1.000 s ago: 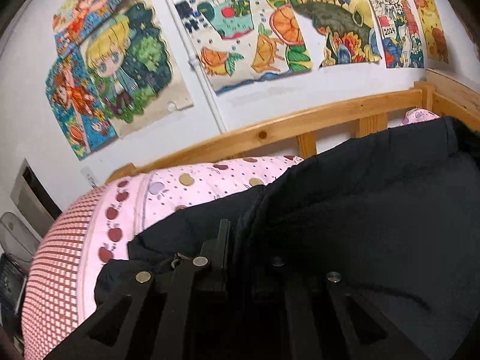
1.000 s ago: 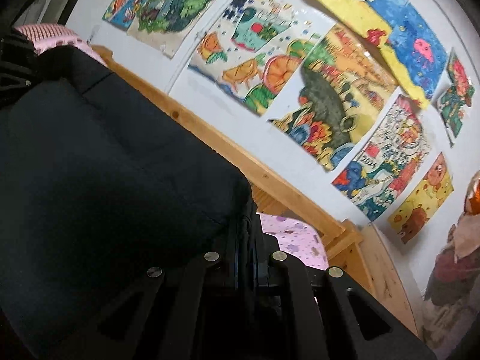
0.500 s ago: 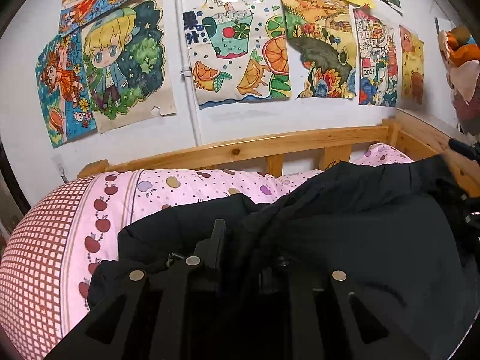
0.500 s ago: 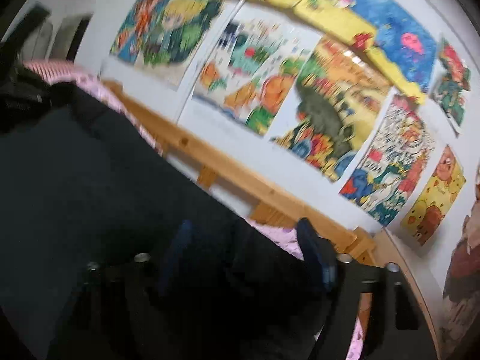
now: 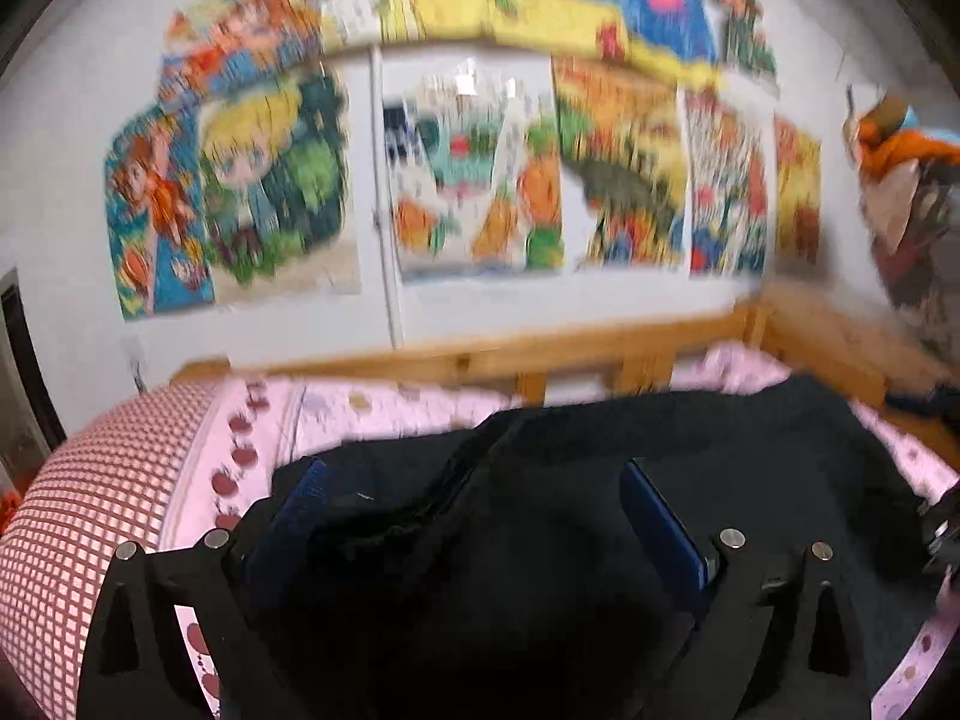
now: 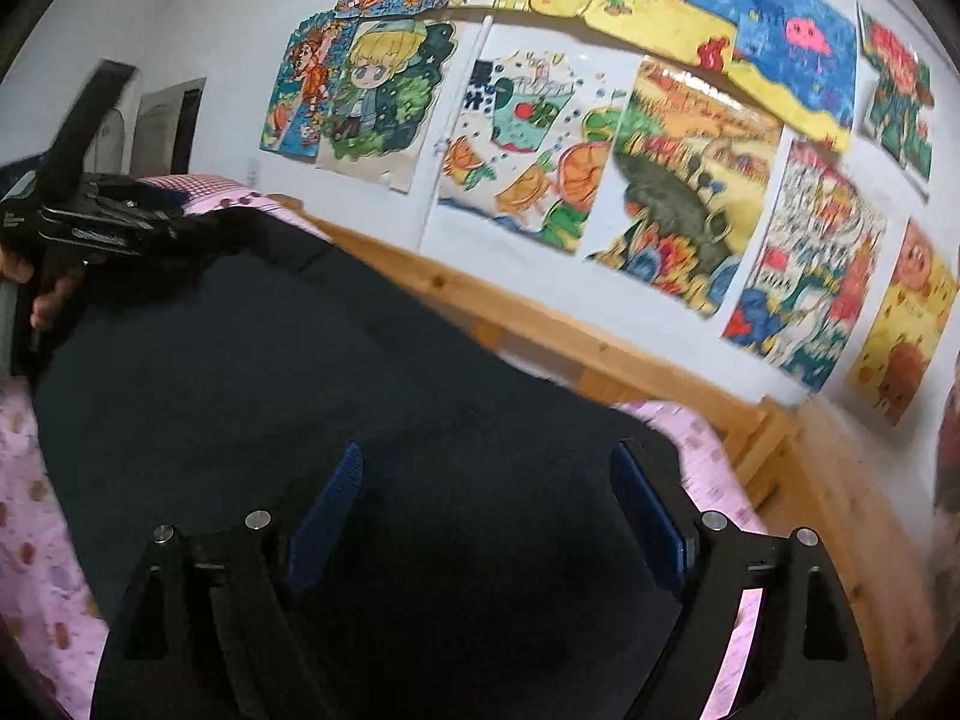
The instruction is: Fold large clothes
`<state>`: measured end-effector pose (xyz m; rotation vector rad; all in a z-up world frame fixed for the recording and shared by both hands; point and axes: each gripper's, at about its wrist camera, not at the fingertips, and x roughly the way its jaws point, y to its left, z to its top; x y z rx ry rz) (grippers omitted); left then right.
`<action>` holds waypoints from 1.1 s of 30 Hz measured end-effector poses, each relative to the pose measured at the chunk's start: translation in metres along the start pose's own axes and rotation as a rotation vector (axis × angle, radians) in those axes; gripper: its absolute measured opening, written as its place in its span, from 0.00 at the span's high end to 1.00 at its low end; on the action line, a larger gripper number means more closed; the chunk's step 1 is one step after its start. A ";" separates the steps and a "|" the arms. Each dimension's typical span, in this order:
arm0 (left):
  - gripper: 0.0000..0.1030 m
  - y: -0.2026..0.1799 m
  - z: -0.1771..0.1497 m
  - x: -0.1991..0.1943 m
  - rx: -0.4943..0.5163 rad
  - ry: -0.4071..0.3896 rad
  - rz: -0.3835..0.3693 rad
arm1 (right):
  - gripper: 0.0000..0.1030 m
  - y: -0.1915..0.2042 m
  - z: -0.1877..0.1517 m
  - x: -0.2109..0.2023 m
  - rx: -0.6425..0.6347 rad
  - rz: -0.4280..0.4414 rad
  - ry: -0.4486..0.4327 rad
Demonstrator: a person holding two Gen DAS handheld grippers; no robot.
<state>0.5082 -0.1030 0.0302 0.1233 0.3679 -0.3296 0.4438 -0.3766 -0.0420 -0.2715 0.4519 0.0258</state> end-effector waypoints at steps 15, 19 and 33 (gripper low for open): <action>0.02 -0.044 -0.036 0.023 0.213 0.154 -0.014 | 0.07 0.005 -0.038 0.023 0.110 0.038 0.079; 0.02 -0.032 -0.022 0.051 0.127 0.191 0.058 | 0.07 0.004 -0.021 0.050 0.076 -0.008 0.098; 0.00 0.029 -0.029 0.116 -0.102 0.355 0.212 | 0.01 -0.027 -0.012 0.144 0.239 0.022 0.247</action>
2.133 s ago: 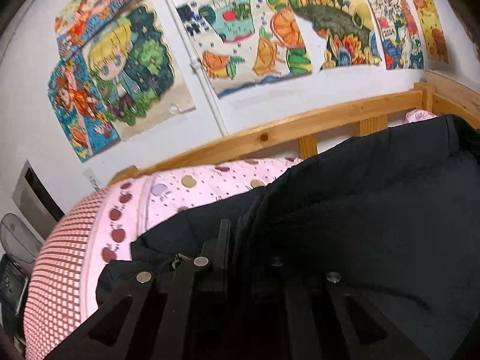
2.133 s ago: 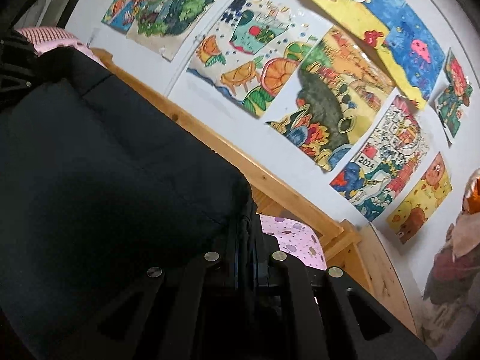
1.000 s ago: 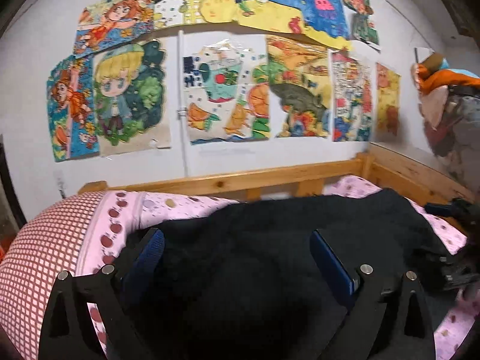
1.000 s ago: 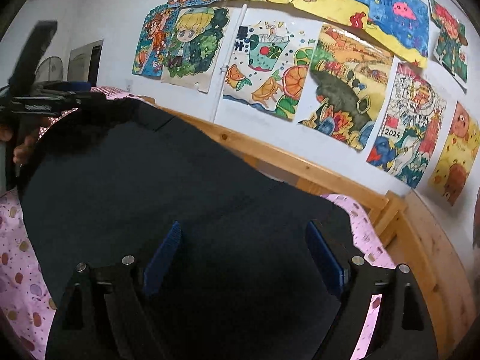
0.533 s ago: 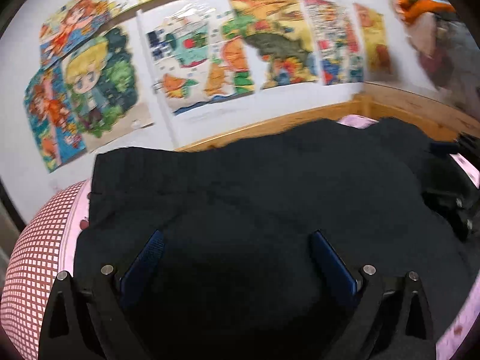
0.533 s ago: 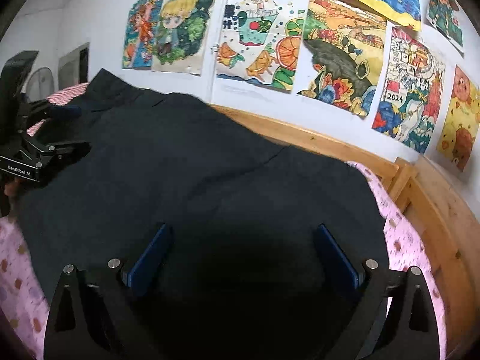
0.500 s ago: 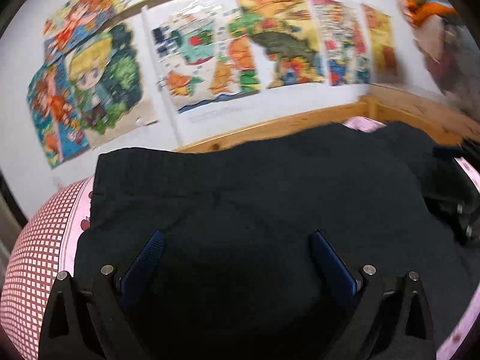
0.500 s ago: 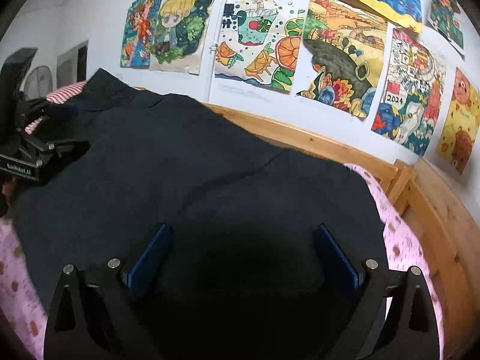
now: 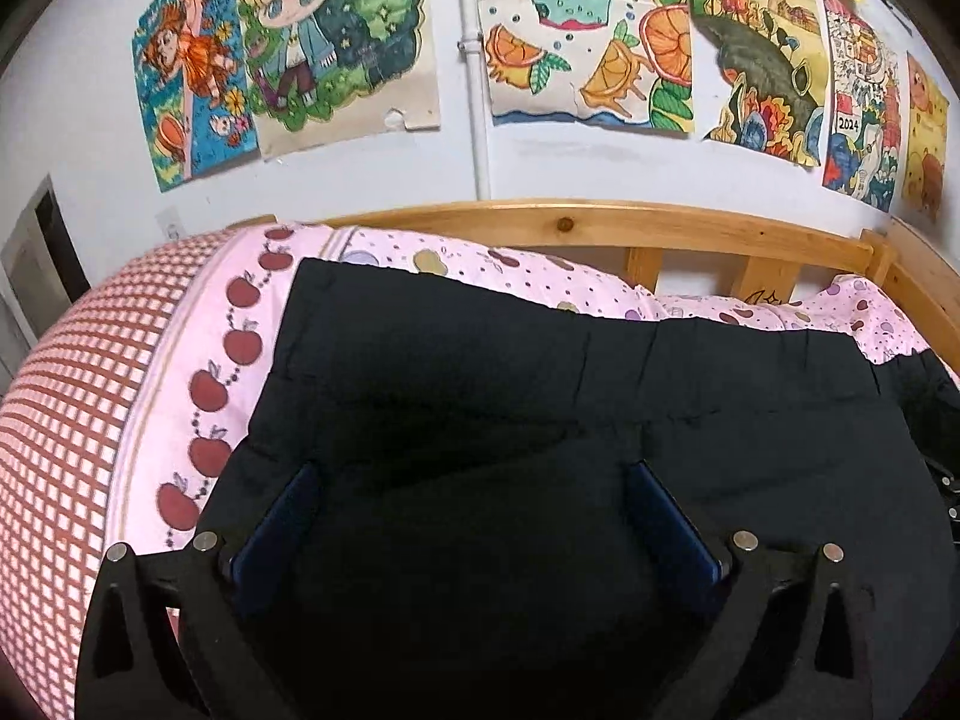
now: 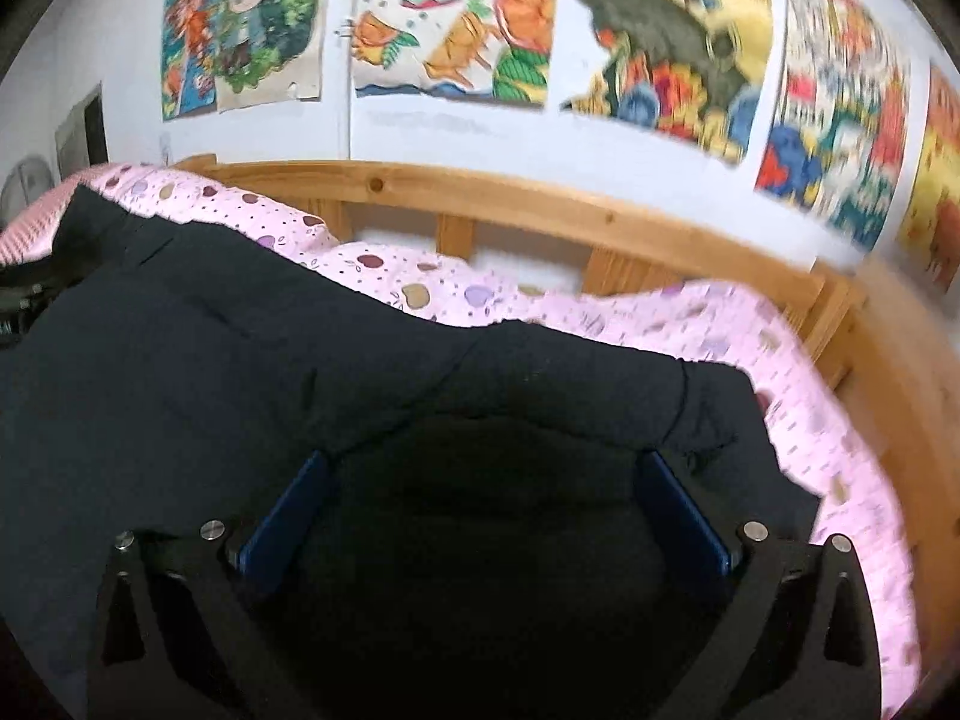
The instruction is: Fold large clothes
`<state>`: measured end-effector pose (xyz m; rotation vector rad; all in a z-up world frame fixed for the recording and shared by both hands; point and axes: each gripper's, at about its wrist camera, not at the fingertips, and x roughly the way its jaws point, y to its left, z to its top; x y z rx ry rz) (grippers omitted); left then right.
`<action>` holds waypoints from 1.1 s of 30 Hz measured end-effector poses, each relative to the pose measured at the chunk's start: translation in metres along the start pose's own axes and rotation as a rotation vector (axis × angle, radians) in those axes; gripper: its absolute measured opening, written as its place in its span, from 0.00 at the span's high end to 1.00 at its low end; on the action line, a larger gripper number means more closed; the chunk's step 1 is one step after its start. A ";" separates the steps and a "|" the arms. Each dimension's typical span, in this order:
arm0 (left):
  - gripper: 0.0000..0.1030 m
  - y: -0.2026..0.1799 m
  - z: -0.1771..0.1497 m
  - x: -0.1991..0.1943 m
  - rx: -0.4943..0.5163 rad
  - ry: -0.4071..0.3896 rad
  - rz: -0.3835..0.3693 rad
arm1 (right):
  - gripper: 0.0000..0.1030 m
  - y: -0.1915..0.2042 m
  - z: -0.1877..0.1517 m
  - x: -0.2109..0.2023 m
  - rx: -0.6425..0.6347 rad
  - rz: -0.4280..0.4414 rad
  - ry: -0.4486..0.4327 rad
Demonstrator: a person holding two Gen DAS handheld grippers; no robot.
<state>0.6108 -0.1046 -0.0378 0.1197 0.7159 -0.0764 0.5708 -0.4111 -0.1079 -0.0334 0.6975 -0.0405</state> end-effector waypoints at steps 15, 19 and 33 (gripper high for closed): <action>0.00 -0.003 -0.010 -0.010 0.011 -0.002 -0.008 | 0.01 0.002 -0.020 -0.008 0.028 -0.026 -0.057; 0.00 0.001 -0.009 -0.021 0.012 -0.008 -0.034 | 0.01 0.003 -0.023 -0.008 0.020 -0.041 -0.067; 0.00 0.057 -0.049 -0.125 0.014 -0.220 -0.083 | 0.01 0.003 -0.040 -0.067 -0.007 -0.103 -0.241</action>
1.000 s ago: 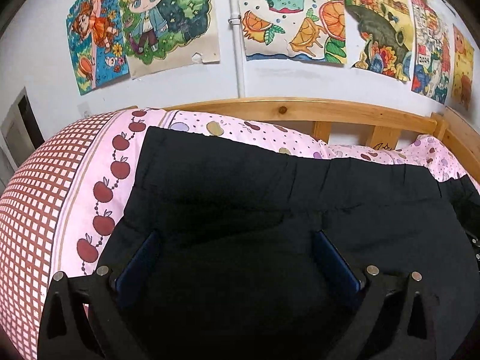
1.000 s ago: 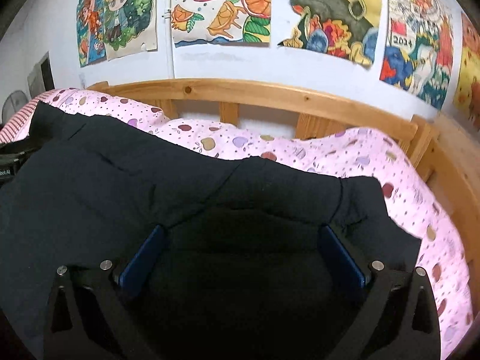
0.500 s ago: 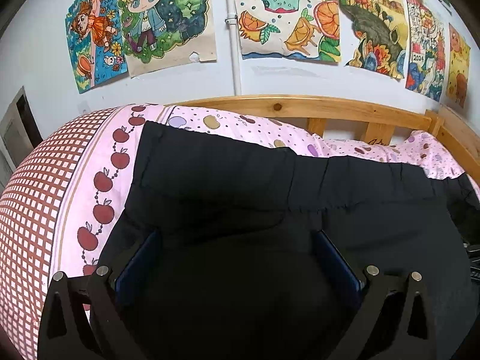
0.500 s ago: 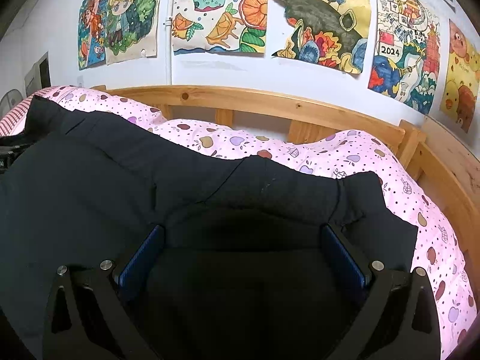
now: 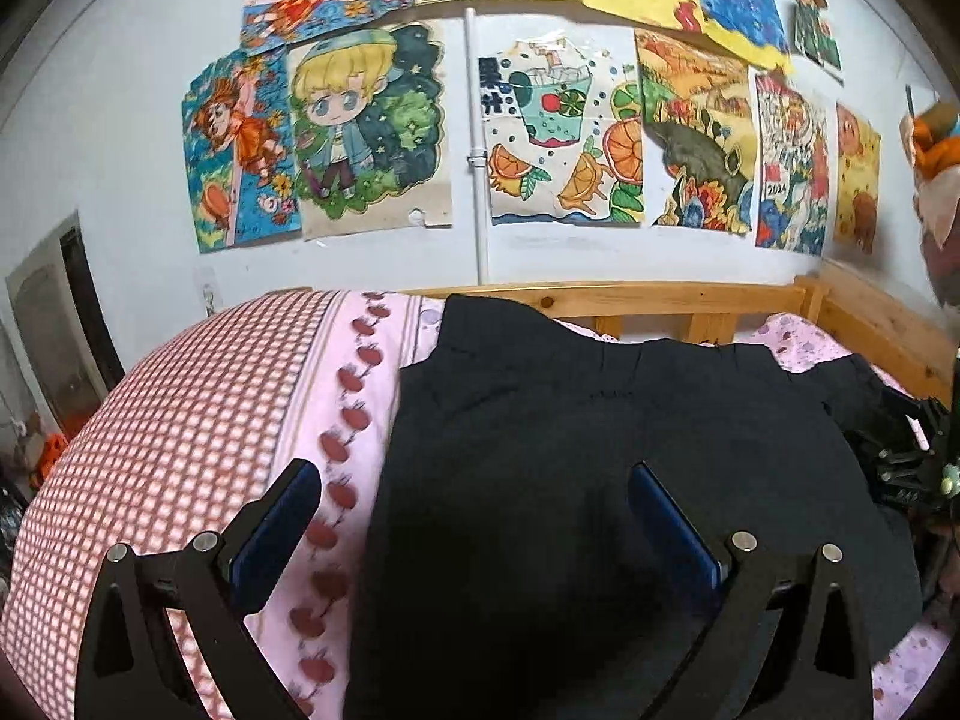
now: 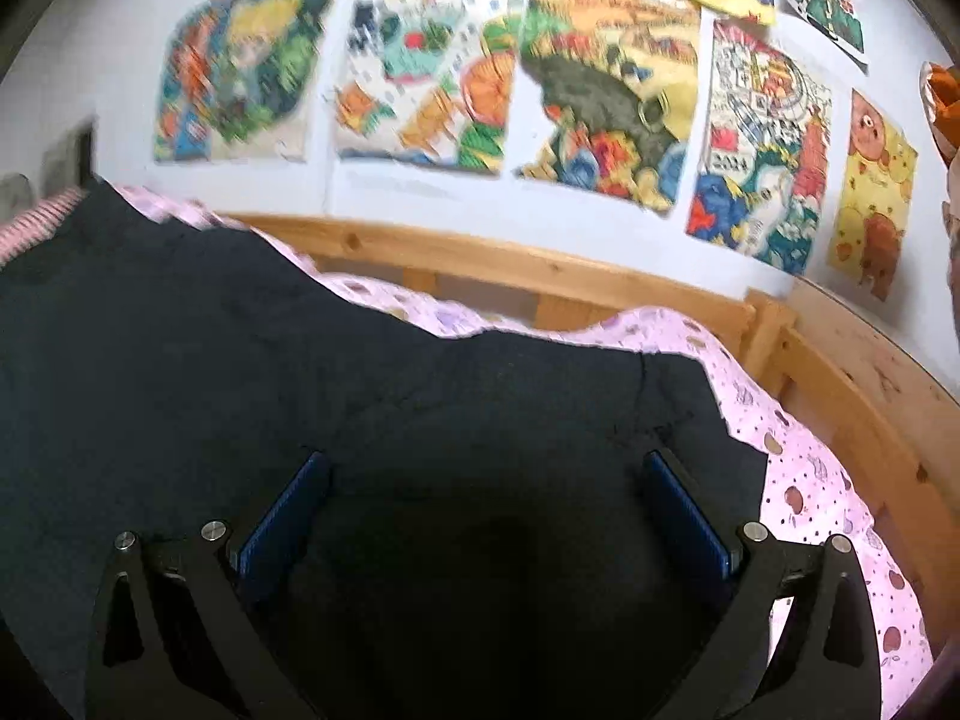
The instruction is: Fold large clothes
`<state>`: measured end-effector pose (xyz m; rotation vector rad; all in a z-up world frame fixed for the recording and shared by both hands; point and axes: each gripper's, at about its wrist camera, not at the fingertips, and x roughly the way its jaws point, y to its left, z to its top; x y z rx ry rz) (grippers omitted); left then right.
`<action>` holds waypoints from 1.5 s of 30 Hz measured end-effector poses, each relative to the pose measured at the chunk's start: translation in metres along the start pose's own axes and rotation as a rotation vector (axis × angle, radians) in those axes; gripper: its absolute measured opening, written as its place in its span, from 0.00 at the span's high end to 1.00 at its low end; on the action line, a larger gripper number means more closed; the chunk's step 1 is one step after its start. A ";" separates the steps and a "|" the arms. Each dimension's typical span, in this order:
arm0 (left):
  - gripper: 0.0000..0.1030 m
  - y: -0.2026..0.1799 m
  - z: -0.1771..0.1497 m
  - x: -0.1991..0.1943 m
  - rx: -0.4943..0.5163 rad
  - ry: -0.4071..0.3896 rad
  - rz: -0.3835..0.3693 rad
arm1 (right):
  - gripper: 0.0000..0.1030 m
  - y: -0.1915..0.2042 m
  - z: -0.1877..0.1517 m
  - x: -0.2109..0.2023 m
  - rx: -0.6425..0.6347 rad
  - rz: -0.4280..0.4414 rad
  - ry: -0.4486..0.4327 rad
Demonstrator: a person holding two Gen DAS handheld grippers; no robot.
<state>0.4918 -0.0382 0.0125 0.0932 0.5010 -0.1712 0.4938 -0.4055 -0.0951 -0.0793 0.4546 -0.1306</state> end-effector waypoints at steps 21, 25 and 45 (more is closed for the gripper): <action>0.00 0.033 -0.035 0.041 -0.110 0.213 -0.135 | 0.01 -0.090 -0.024 -0.044 0.123 0.092 0.163; 0.00 0.039 -0.039 0.057 -0.146 0.267 -0.198 | 0.01 -0.096 -0.038 -0.016 0.219 0.138 0.250; 0.00 0.049 -0.062 0.110 -0.243 0.399 -0.431 | 0.01 -0.094 -0.091 0.024 0.328 0.352 0.246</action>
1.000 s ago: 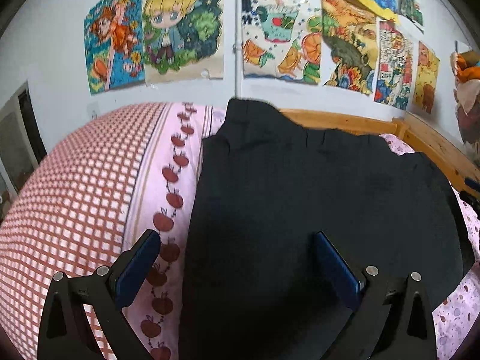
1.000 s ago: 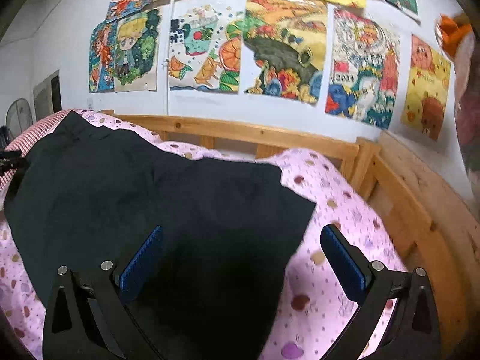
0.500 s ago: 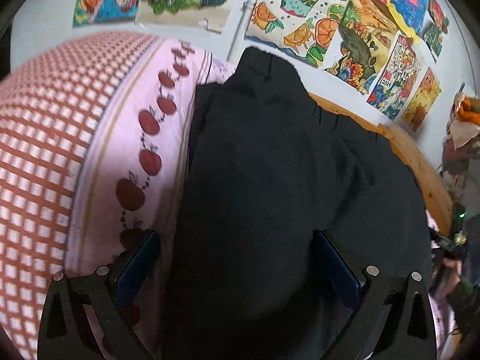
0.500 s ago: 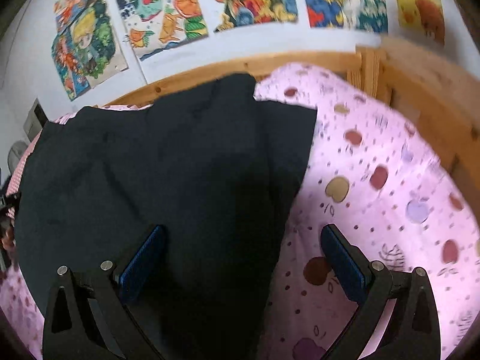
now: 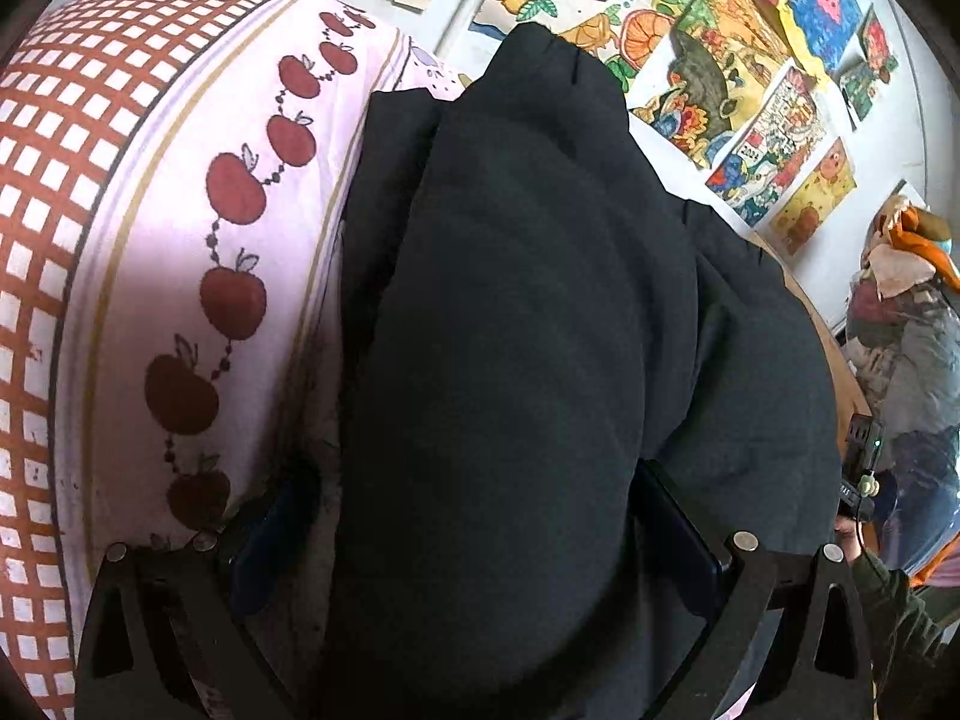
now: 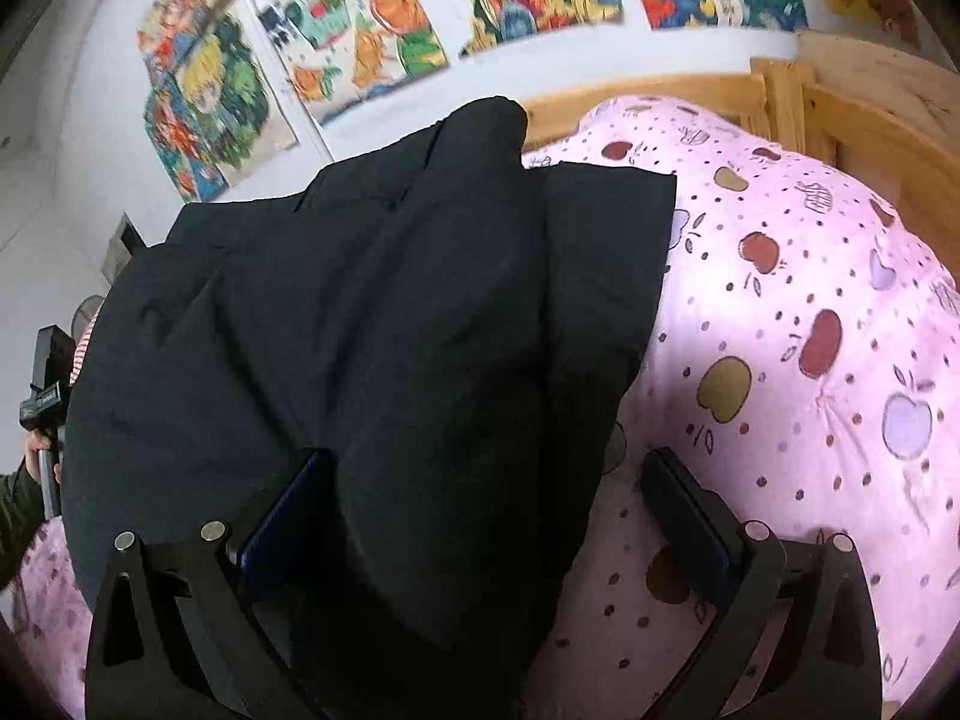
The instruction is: Fold large clothes
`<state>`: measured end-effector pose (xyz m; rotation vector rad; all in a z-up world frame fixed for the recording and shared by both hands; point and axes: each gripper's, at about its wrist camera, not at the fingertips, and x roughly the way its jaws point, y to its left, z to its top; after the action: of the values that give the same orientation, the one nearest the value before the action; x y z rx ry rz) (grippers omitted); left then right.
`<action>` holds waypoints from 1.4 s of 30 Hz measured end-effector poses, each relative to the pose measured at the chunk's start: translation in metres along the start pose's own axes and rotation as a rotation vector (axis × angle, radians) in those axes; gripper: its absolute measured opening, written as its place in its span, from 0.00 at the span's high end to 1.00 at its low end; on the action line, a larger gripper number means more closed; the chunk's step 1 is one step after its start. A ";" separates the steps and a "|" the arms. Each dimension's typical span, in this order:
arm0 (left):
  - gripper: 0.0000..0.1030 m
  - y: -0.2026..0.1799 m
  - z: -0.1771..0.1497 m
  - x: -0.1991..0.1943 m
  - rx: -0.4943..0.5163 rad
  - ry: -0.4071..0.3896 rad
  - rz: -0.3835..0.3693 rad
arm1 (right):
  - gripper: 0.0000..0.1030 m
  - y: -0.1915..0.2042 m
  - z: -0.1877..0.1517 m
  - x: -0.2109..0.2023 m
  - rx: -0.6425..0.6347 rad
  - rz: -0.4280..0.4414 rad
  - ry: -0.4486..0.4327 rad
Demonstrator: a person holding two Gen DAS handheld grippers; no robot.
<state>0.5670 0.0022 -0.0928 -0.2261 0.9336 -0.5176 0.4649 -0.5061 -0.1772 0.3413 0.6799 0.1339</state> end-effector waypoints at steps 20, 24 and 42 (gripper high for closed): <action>0.00 -0.011 0.011 0.016 -0.049 0.125 -0.019 | 0.01 -0.006 0.003 -0.006 0.030 0.013 0.039; 0.04 -0.014 0.014 0.019 -0.080 0.141 -0.027 | 0.01 -0.002 0.011 -0.005 0.055 0.020 0.128; 0.65 -0.070 0.011 -0.008 -0.023 0.122 0.178 | 0.66 0.026 0.013 -0.014 0.266 0.026 0.115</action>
<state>0.5495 -0.0538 -0.0520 -0.1313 1.0678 -0.3596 0.4621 -0.4886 -0.1500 0.6007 0.8096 0.0878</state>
